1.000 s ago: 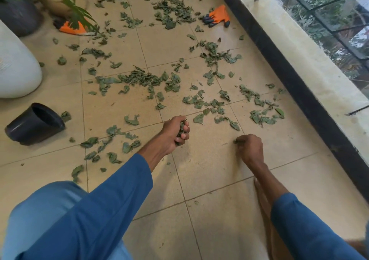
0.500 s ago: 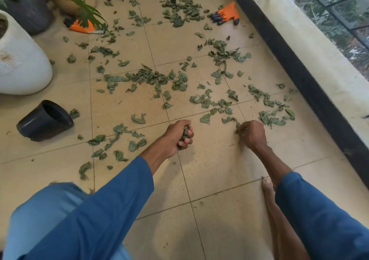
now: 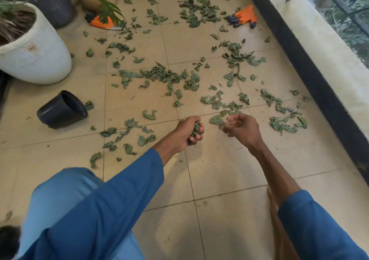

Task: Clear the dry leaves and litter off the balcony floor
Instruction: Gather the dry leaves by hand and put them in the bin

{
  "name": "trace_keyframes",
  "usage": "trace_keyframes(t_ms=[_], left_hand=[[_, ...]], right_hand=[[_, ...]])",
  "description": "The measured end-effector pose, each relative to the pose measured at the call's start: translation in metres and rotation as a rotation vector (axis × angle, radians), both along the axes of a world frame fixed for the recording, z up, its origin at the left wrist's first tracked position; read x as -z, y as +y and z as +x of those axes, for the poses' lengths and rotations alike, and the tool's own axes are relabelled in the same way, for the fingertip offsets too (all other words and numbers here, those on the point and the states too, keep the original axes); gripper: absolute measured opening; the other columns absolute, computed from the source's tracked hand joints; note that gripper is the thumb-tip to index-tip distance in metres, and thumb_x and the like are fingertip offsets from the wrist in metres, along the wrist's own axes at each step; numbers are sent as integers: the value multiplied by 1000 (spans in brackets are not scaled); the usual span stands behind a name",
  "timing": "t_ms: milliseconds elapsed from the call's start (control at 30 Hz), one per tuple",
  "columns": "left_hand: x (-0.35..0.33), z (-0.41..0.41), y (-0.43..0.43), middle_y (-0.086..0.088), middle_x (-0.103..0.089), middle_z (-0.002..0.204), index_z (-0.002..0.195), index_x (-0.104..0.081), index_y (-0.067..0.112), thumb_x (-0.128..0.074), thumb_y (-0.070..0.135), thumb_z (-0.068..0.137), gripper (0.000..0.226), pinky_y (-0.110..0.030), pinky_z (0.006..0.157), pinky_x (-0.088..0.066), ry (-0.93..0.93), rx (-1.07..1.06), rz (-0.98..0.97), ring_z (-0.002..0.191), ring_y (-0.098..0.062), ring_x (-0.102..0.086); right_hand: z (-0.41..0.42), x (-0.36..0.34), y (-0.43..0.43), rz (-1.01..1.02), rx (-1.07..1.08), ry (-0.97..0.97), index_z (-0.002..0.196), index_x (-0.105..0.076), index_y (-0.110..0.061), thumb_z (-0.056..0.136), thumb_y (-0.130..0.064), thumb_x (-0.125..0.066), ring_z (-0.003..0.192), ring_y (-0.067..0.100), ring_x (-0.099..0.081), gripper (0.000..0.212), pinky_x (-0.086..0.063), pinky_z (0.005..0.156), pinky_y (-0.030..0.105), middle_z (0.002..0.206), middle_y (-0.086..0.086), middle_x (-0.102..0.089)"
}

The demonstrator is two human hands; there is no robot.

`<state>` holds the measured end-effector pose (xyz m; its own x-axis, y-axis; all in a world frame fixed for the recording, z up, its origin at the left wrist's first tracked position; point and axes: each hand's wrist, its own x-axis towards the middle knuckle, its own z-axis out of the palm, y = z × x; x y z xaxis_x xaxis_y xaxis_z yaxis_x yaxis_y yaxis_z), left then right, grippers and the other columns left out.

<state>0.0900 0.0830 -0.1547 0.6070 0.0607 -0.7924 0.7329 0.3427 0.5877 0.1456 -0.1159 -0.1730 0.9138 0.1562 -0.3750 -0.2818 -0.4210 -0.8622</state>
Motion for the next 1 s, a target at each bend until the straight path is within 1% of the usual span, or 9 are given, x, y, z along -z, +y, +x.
trace_keyframes(t_ms=[67,133,267,400,567,700,767,900,1000], left_hand=[[-1,1,3,2,-53,61,77,-55,16,-48,30,104,31,-17,32,-22,-5,-42,18,41,-10,-42],[-3,2,7,-2,-54,64,80,-58,13,-47,29,104,31,-17,33,-24,-10,-89,49,41,-12,-44],[-6,1,18,-6,-56,67,101,-59,11,-43,27,104,23,-16,32,-26,0,-157,38,42,-15,-48],[-14,-4,35,-9,-56,71,108,-59,9,-44,32,105,28,-17,32,-26,-13,-203,46,42,-16,-47],[-27,-18,66,-9,-63,82,114,-65,5,-50,45,100,45,-18,35,-31,-26,-225,225,44,-17,-52],[-44,-33,101,-3,-62,74,96,-67,7,-56,46,98,40,-18,38,-35,-74,-262,404,47,-19,-57],[-51,-44,122,-5,-67,71,99,-71,3,-57,41,96,40,-19,39,-37,-82,-260,492,49,-19,-60],[-61,-68,153,-7,-69,77,107,-71,0,-57,33,94,38,-17,37,-37,-53,-277,528,47,-18,-60],[-73,-87,170,-6,-67,72,91,-67,3,-57,30,96,29,-19,37,-41,-78,-285,654,45,-18,-60]], right_hand=[[-3,-17,24,77,-122,-20,111,-68,-7,78,8,-80,75,24,-73,38,-60,67,35,85,11,-74],[-7,-30,44,84,-243,-112,111,-72,-7,79,6,-79,70,17,-70,35,-58,64,30,80,5,-73],[-14,-41,75,-59,-427,-369,102,-81,-13,79,1,-82,66,-2,-68,28,-48,64,7,78,-4,-76],[-18,-49,100,-152,-463,-412,97,-82,-13,78,5,-80,66,-9,-66,26,-44,63,1,80,-3,-76],[-24,-70,140,-168,-530,-450,90,-83,-12,74,1,-84,68,-2,-68,21,-49,61,5,83,1,-79],[-31,-81,183,-157,-573,-499,78,-83,-16,69,2,-83,64,5,-71,19,-63,66,35,70,-5,-76],[-40,-86,207,-126,-565,-486,76,-82,-13,69,4,-82,63,8,-72,18,-63,66,36,68,-3,-75],[-62,-95,239,-62,-602,-362,82,-83,-10,73,7,-79,67,9,-72,20,-62,68,28,71,0,-76],[-74,-101,252,51,-614,-205,88,-83,-11,77,7,-75,74,17,-75,23,-61,70,30,74,5,-77]])
